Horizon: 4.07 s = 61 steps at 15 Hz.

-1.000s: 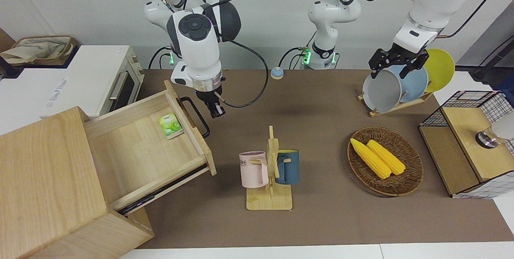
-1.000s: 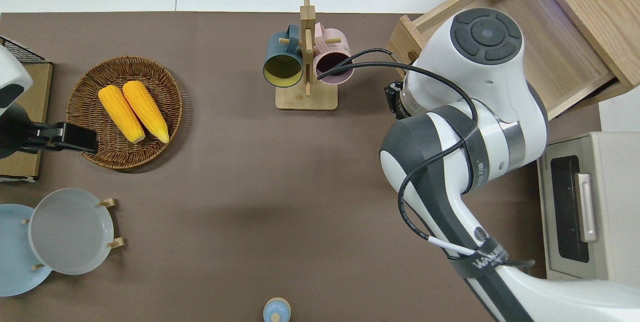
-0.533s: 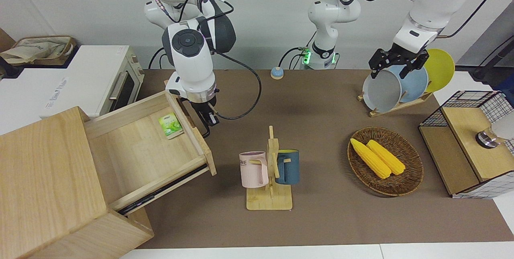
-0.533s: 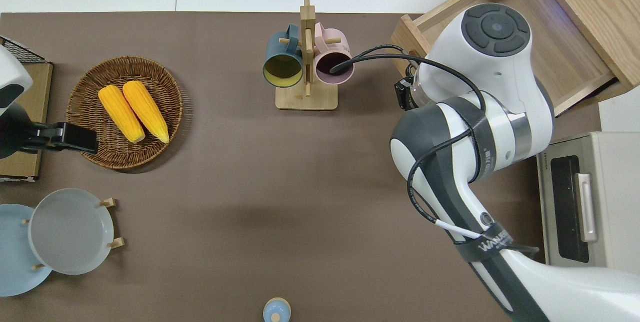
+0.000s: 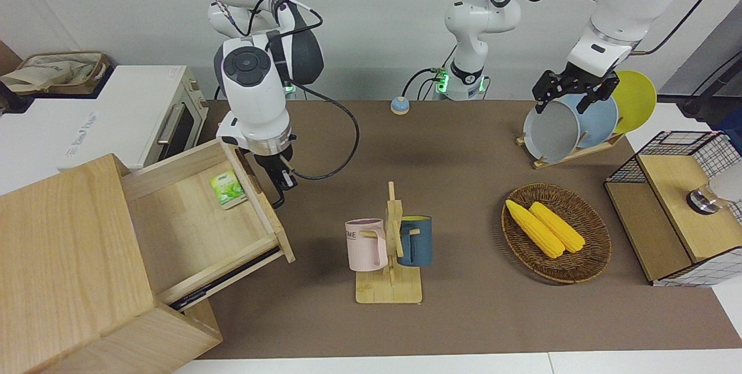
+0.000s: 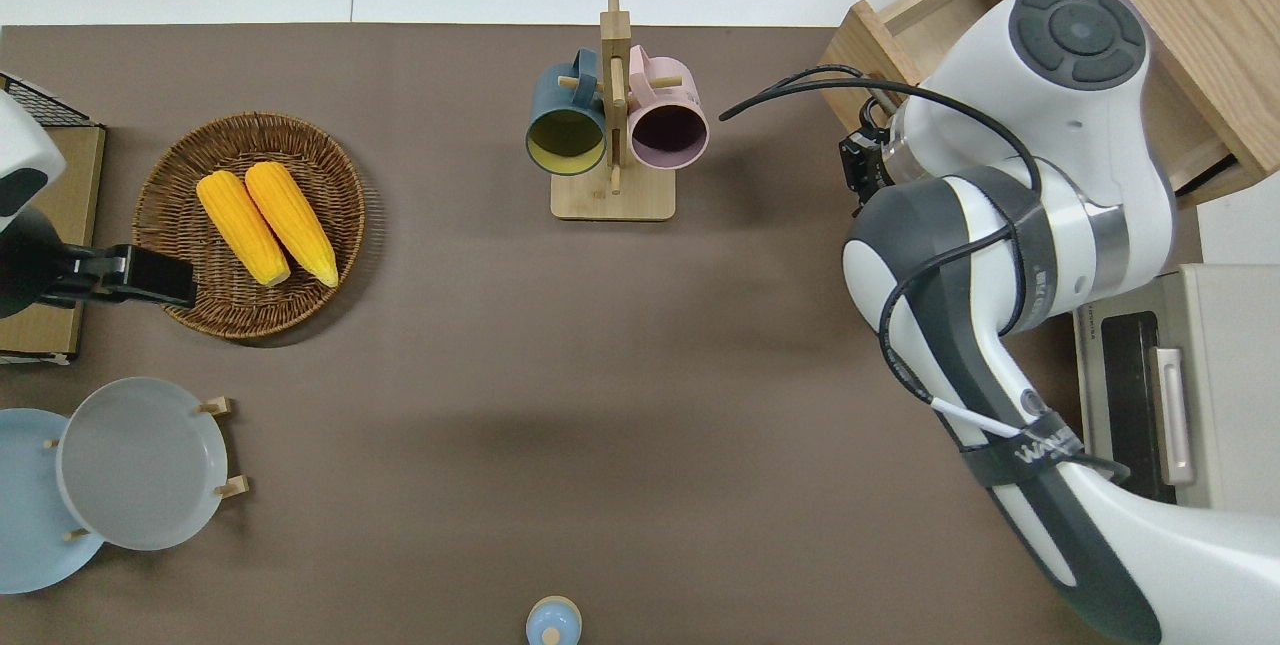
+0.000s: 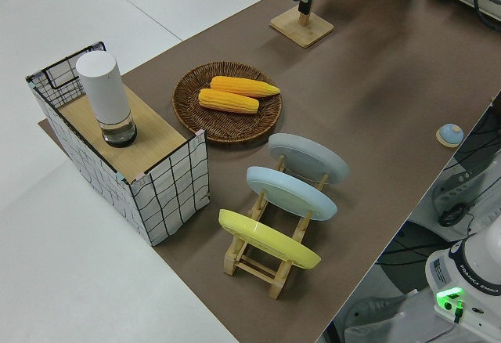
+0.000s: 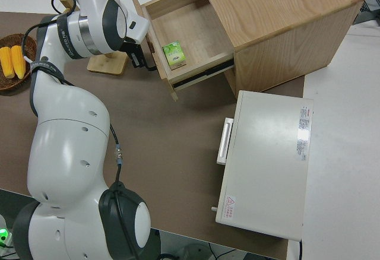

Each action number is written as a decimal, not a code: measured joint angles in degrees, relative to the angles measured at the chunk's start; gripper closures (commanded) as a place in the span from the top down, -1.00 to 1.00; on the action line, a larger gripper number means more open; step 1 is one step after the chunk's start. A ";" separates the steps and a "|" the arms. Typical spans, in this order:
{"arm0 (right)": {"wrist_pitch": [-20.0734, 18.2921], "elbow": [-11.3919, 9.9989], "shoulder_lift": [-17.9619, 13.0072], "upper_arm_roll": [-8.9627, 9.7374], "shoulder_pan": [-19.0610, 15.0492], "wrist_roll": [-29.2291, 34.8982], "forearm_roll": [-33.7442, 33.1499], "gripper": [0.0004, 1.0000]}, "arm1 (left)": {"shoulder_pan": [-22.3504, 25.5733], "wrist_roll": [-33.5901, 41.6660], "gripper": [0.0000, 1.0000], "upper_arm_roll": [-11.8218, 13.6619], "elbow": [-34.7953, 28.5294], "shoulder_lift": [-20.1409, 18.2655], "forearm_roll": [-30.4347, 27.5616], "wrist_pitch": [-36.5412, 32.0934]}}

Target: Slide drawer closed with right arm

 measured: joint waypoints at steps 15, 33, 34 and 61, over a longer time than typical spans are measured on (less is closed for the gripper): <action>3.35 3.83 2.92 -0.17 -10.03 -9.62 -0.03 -1.00 | 0.00 0.00 0.99 0.00 0.00 0.00 0.00 0.00; 5.06 5.48 3.67 0.63 -15.84 -16.75 0.06 -1.00 | 0.00 0.00 0.99 0.00 0.00 0.00 0.00 0.00; 5.06 5.52 3.67 0.69 -15.76 -17.08 0.06 -1.00 | 0.00 0.00 0.99 0.00 0.00 0.00 0.00 0.00; -10.92 0.17 -12.84 0.19 -3.46 -56.60 0.99 0.97 | 0.00 0.00 0.99 0.00 0.00 0.00 0.00 0.00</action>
